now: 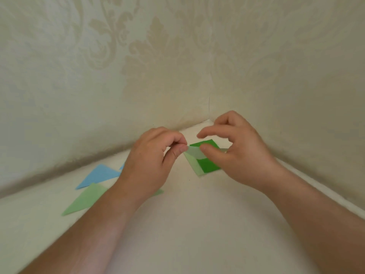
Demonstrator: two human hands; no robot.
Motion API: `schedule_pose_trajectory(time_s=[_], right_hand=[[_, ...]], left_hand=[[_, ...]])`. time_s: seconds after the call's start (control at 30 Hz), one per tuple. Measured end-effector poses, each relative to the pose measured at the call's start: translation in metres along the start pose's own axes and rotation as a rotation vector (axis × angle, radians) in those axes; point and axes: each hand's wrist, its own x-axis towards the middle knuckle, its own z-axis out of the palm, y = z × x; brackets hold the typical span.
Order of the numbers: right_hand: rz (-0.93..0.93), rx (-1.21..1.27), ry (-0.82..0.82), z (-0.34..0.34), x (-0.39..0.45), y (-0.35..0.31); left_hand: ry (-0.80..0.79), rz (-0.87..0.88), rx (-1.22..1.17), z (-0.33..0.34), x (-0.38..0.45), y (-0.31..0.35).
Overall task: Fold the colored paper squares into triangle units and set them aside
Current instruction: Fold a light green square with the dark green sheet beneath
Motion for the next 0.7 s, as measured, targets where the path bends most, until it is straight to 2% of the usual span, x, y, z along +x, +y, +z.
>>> schedule_pose_trajectory(time_s=[0.1,0.3,0.7], right_hand=[[-0.199,-0.124,0.047,0.011,-0.002,0.000],[-0.224,-0.177,0.108,0.016,0.000,-0.005],[-0.205,-0.213,0.157,0.017,0.001,-0.012]], left_hand=[[-0.061,0.035,-0.003,0.006,-0.002,0.006],[-0.063,0.044,-0.001,0.006,-0.003,0.004],[0.062,0.196,0.179,0.005,0.002,0.007]])
